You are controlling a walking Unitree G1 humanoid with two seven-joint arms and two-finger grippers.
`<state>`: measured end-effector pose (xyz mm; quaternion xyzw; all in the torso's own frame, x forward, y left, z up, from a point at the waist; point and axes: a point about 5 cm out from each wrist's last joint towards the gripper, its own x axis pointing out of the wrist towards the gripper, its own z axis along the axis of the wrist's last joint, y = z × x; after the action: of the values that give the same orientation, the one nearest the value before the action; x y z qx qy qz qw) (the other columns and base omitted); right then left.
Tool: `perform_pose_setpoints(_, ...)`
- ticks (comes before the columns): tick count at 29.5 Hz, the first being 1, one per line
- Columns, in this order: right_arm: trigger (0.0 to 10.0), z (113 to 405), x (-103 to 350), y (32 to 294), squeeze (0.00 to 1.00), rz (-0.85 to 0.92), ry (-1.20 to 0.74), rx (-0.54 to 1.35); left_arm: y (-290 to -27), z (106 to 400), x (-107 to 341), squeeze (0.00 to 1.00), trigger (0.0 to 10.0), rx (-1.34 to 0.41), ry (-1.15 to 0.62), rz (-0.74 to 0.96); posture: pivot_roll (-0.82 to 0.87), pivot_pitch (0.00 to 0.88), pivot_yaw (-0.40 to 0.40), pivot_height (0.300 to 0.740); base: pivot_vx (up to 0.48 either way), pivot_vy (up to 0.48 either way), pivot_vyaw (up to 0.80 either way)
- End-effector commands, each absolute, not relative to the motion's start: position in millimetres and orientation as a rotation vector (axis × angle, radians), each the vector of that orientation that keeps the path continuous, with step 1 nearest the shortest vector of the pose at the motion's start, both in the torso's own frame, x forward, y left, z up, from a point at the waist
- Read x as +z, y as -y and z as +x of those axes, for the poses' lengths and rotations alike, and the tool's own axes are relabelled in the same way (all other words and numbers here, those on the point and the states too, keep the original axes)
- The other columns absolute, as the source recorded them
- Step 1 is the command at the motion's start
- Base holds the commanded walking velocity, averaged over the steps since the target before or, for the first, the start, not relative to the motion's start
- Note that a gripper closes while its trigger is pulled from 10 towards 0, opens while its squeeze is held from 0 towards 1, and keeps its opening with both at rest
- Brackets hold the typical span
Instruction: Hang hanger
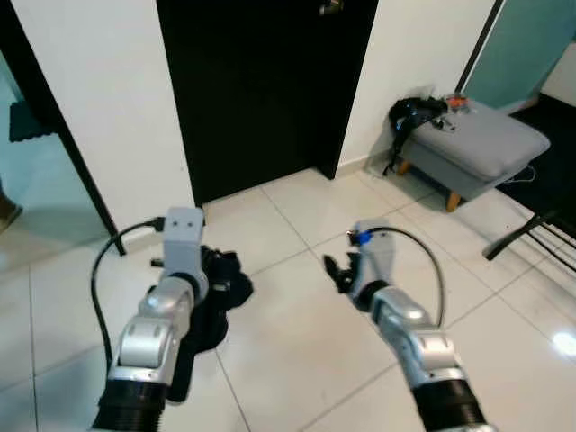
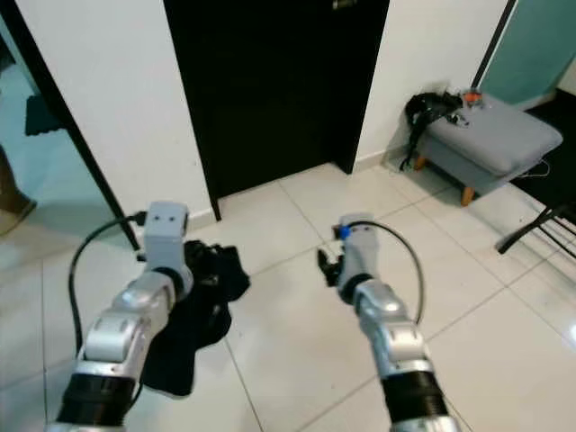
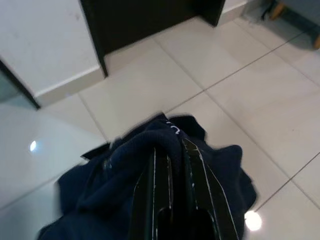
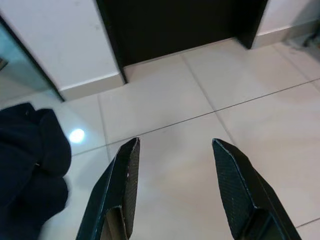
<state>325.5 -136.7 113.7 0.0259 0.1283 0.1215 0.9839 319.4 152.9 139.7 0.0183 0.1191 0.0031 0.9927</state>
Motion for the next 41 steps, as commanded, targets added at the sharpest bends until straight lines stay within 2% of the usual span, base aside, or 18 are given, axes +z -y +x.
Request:
perform_pose_setpoints(1,10.0,322.1,108.2,131.9,0.0,0.064,-0.28,0.254,-155.5,319.5,141.1,0.0,10.0,0.008,-0.228,0.038,-0.02,0.112,-0.015,0.74,0.371,0.0,-0.76)
perform_pose_setpoints(41,10.0,319.0,106.7,133.1,0.0,0.071,-0.276,0.241,-151.3,322.4,141.2,0.0,10.0,-0.026,-0.229,0.042,-0.02,0.091,-0.001,0.74,0.356,0.0,-0.56)
